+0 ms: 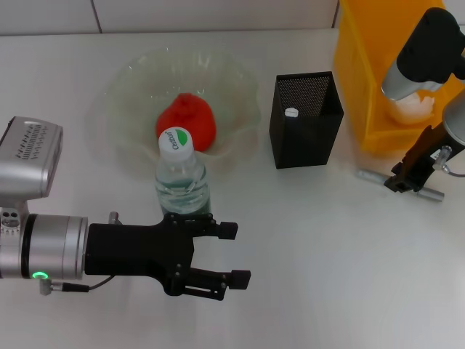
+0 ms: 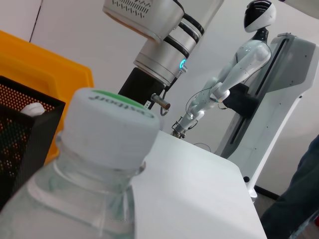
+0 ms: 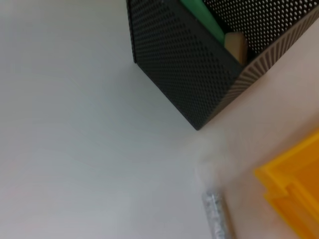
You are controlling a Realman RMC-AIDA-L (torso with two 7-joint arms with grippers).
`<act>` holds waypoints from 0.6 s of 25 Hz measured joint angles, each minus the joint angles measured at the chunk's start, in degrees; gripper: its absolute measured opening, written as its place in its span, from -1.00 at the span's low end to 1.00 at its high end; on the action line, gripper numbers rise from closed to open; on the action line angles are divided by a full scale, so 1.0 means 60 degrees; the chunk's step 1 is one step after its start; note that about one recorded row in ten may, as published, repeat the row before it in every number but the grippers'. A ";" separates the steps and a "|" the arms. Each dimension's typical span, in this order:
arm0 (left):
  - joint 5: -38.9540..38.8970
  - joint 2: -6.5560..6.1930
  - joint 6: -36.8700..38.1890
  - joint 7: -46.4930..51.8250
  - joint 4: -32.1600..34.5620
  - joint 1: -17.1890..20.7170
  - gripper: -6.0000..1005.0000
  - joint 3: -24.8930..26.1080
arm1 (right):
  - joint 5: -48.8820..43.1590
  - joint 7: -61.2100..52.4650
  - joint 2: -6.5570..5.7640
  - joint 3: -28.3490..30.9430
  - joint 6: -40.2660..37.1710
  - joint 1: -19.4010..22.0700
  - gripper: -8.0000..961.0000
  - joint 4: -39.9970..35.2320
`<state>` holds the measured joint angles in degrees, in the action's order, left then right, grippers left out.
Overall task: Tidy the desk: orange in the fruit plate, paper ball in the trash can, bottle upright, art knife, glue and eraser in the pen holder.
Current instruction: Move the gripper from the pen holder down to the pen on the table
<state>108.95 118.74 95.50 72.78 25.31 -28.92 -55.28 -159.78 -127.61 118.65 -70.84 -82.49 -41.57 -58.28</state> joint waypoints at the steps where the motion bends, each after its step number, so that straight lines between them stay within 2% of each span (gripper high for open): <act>1: 0.0000 0.0000 0.0000 0.0000 0.0000 0.0000 0.73 0.0000 | -0.0001 0.0000 0.0000 0.0001 0.0020 0.0000 -0.32 0.0012; 7: 0.0001 0.0014 -0.0009 0.0000 -0.0007 0.0001 0.73 0.0000 | -0.0001 0.0001 0.0000 -0.0023 0.0079 -0.0007 -0.49 0.0039; 15: 0.0003 0.0015 -0.0009 -0.0004 -0.0081 0.0001 0.73 0.0000 | -0.0013 0.0001 0.0000 -0.0093 0.0082 -0.0012 -0.54 0.0063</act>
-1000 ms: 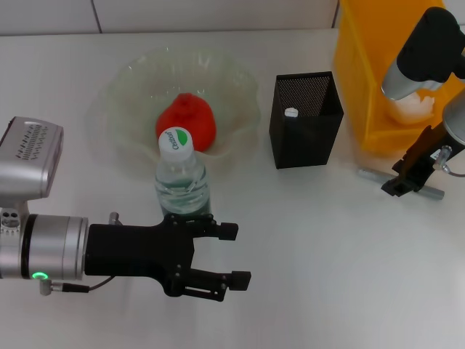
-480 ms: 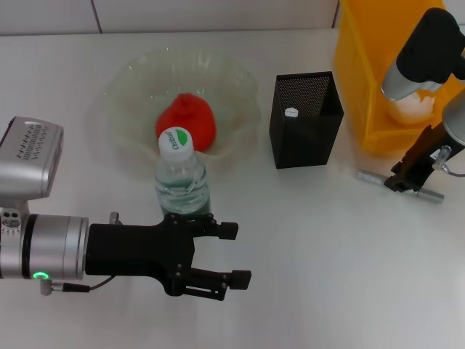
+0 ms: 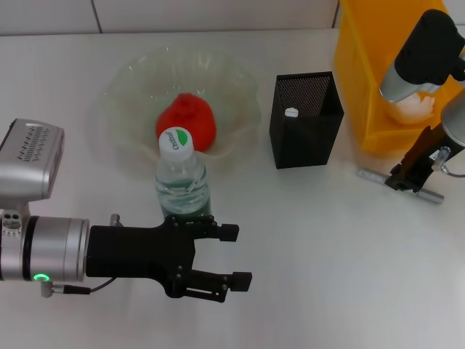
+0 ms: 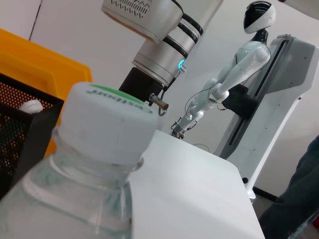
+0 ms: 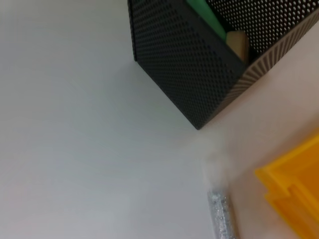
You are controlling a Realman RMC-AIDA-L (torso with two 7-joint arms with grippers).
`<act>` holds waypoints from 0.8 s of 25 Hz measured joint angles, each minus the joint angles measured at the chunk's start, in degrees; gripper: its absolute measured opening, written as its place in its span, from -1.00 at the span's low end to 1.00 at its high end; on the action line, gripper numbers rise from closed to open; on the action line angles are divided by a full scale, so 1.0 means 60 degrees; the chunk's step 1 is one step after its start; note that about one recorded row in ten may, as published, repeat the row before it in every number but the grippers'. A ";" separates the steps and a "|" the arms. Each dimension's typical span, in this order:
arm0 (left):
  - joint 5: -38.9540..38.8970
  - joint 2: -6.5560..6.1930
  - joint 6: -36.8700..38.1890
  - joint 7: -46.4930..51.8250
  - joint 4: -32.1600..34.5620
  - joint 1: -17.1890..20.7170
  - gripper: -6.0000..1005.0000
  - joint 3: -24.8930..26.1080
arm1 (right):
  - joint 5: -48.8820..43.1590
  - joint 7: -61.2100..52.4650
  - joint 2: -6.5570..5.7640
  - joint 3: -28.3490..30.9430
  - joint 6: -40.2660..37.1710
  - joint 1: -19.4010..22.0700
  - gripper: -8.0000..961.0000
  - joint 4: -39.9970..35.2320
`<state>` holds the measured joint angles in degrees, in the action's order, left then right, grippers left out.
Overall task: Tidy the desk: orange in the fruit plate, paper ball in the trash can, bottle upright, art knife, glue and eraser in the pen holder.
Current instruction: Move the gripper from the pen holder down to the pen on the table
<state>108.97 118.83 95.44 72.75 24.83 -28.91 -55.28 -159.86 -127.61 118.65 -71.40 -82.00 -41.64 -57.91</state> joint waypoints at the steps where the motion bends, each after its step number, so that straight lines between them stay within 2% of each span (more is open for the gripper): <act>1: 0.0000 0.0000 0.0000 -0.0002 -0.0004 0.0000 0.73 0.0000 | 0.0000 0.0000 0.0000 0.0000 0.0000 0.0000 -0.56 0.0000; 11: -0.0012 0.0000 0.0013 0.0000 -0.0008 -0.0001 0.73 0.0000 | -0.0003 0.0000 0.0010 0.0006 -0.0060 -0.0003 -0.68 0.0040; 20: -0.0012 -0.0001 0.0016 0.0003 -0.0021 -0.0001 0.73 0.0000 | 0.0108 0.0267 0.0039 0.0203 -0.0361 0.0122 -0.87 -0.0275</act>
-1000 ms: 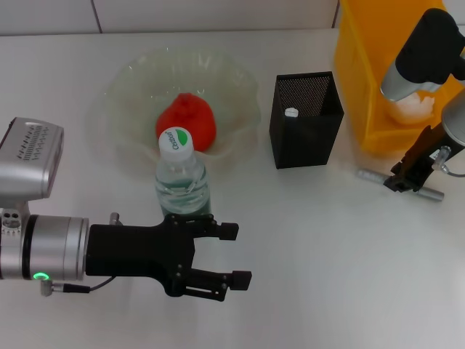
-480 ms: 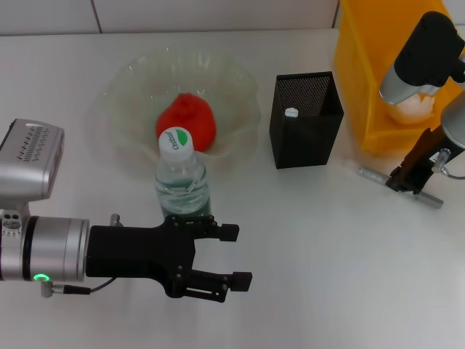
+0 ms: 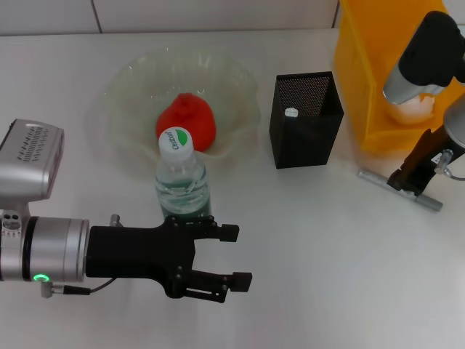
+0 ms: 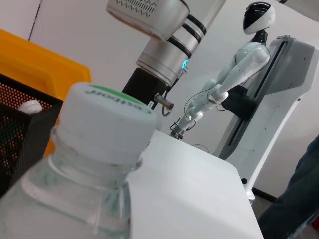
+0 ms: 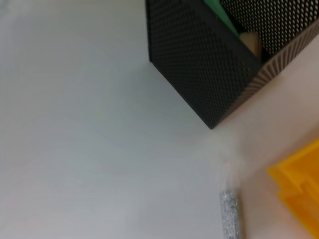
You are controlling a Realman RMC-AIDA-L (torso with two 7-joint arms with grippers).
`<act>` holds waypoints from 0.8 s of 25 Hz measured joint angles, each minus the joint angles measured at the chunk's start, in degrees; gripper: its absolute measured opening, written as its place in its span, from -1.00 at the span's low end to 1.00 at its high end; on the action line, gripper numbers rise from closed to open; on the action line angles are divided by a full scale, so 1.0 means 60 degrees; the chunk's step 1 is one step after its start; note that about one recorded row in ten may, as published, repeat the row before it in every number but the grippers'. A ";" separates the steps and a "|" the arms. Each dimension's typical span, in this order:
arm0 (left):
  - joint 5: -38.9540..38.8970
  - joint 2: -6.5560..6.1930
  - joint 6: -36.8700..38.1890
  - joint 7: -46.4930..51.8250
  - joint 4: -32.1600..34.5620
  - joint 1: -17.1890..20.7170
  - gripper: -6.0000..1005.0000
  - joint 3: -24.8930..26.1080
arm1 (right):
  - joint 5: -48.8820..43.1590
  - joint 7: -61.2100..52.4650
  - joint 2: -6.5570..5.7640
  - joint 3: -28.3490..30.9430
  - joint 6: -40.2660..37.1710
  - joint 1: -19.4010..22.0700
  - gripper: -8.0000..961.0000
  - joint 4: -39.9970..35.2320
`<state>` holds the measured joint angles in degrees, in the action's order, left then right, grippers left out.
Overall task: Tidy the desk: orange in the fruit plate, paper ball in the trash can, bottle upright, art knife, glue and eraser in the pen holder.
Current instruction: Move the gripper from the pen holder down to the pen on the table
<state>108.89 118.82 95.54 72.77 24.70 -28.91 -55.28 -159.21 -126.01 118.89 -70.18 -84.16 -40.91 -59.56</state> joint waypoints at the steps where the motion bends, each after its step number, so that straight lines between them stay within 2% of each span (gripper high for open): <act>1: 0.0000 0.0000 0.0000 0.0000 0.0000 0.0000 0.73 0.0000 | 0.0071 0.0126 0.0007 0.0121 -0.0126 0.0041 -0.89 -0.0120; 8: 0.0000 -0.0013 0.0041 -0.0001 -0.0001 0.0010 0.73 0.0000 | 0.0797 0.0810 0.0004 0.1369 -0.1207 0.0501 -0.98 -0.1413; 20: -0.0008 -0.0015 0.0059 -0.0049 -0.0001 -0.0001 0.73 -0.0016 | 0.0541 0.0760 0.0027 0.1251 -0.1226 0.0560 -0.87 -0.1441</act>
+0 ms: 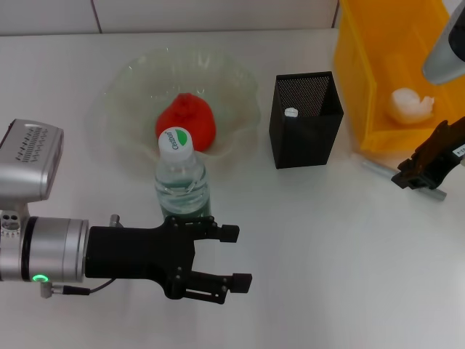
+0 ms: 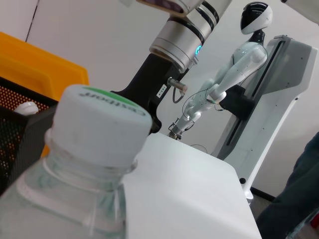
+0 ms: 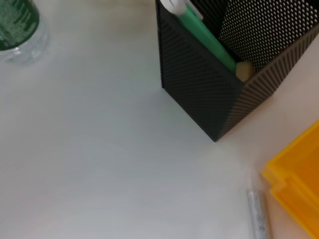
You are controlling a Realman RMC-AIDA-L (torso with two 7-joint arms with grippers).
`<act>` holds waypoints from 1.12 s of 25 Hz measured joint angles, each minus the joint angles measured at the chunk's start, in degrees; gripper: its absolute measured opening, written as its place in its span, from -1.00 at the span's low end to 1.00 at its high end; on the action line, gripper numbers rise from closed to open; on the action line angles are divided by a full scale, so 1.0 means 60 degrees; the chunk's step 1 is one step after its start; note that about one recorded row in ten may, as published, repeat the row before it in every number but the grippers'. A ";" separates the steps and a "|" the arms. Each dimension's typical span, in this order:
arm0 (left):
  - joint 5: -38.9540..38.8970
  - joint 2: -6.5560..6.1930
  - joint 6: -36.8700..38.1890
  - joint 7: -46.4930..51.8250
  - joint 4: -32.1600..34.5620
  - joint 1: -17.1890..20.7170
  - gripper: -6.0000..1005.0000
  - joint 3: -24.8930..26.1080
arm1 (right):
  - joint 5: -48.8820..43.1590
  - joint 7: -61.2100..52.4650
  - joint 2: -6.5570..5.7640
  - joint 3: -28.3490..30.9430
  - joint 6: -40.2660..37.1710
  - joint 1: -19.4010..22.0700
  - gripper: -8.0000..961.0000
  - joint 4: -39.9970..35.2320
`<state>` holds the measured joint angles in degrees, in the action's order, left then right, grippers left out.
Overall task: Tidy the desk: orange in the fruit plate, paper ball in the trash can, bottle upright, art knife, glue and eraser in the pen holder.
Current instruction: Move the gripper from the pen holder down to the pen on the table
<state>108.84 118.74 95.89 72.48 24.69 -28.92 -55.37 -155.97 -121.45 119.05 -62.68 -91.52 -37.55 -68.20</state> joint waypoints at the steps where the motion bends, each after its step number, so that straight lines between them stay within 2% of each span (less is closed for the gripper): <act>1: -0.0003 0.0001 0.0000 -0.0002 0.0000 0.0000 0.73 0.0005 | -0.0032 -0.0002 0.0003 -0.0001 0.0069 0.0000 -0.86 0.0029; 5: -0.0006 0.0000 -0.0011 -0.0010 0.0001 0.0000 0.73 0.0014 | -0.0285 -0.0005 0.0011 -0.0013 0.0512 -0.0015 -0.42 0.0237; 12: -0.0007 0.0000 -0.0044 -0.0018 0.0001 0.0010 0.73 0.0015 | -0.0398 -0.0008 0.0008 -0.0137 0.0887 -0.0017 -0.05 0.0513; 17: -0.0007 0.0000 -0.0046 -0.0003 0.0001 0.0022 0.73 0.0015 | -0.0402 -0.0006 0.0007 -0.0258 0.1121 -0.0046 -0.10 0.0784; 23: -0.0006 0.0000 -0.0065 -0.0004 0.0001 0.0009 0.73 0.0016 | -0.0403 -0.0006 0.0007 -0.0331 0.1342 -0.0056 -0.36 0.0945; 28: -0.0006 0.0001 -0.0075 -0.0007 0.0001 0.0005 0.73 0.0016 | -0.0403 -0.0005 0.0007 -0.0336 0.1416 -0.0056 -0.36 0.0973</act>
<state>108.81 118.74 95.45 72.44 24.70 -28.89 -55.28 -158.38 -121.48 119.09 -64.69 -83.03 -37.88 -62.37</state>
